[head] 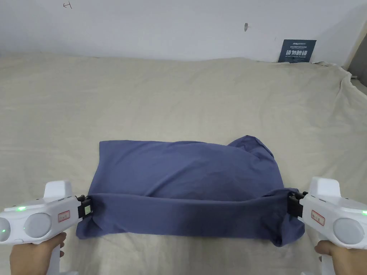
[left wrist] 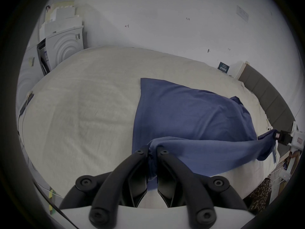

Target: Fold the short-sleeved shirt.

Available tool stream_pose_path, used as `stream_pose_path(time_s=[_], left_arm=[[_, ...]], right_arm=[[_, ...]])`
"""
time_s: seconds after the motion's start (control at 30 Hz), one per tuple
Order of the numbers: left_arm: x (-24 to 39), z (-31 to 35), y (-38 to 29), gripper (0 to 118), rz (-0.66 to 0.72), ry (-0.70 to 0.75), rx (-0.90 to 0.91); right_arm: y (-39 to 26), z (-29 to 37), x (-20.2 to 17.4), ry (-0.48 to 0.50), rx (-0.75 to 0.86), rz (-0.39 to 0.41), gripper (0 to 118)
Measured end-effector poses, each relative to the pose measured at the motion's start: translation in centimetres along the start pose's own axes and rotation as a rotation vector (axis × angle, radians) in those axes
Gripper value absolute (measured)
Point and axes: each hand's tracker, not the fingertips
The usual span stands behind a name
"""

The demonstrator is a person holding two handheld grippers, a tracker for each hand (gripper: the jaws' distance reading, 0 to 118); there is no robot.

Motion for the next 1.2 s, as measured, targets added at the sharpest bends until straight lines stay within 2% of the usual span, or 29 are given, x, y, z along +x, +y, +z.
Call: stream_pose_path(time_s=[0.33, 0.53, 0.6, 0.63, 0.67, 0.7, 0.73, 0.77, 0.8, 0.9, 1.2], left_arm=[[-0.5, -9.4, 1.5, 8, -0.068, 0.060, -0.106], [0.1, -10.6, 1.3, 8, -0.077, 0.085, -0.140], [0.2, -10.1, 1.4, 11, -0.079, 0.090, -0.139], [0.2, -9.8, 1.6, 19, -0.070, 0.085, -0.140], [0.2, -9.5, 1.8, 34, -0.053, 0.086, -0.141], [0.1, -9.1, 2.1, 50, -0.021, 0.068, -0.138], [0.3, -8.2, 2.4, 68, 0.009, 0.062, -0.132], [0.4, -7.6, 2.6, 87, 0.032, 0.063, -0.117], [0.6, -6.6, 2.8, 97, 0.056, 0.064, -0.083], [1.1, -3.1, 3.2, 100, 0.074, 0.037, 0.039], [3.5, 6.8, 1.3, 100, -0.037, 0.069, 0.253]], right_arm=[[1.6, -8.9, -0.3, -0.058, -0.162, 0.019, 3], [0.7, -10.8, -0.9, -0.085, -0.234, 0.000, 3], [0.8, -10.1, -1.3, -0.089, -0.222, -0.004, 4], [1.0, -9.6, -1.5, -0.090, -0.219, -0.005, 5], [1.3, -9.0, -1.4, -0.089, -0.212, -0.005, 13], [1.6, -8.1, -1.7, -0.089, -0.195, 0.001, 28], [1.8, -7.1, -2.0, -0.084, -0.166, 0.009, 50], [2.1, -6.3, -2.3, -0.088, -0.145, 0.017, 80], [2.5, -5.1, -2.2, -0.092, -0.106, 0.027, 92], [3.2, -0.8, -2.9, -0.081, 0.003, 0.047, 93], [1.1, 10.3, -3.6, -0.034, 0.252, 0.043, 90]])
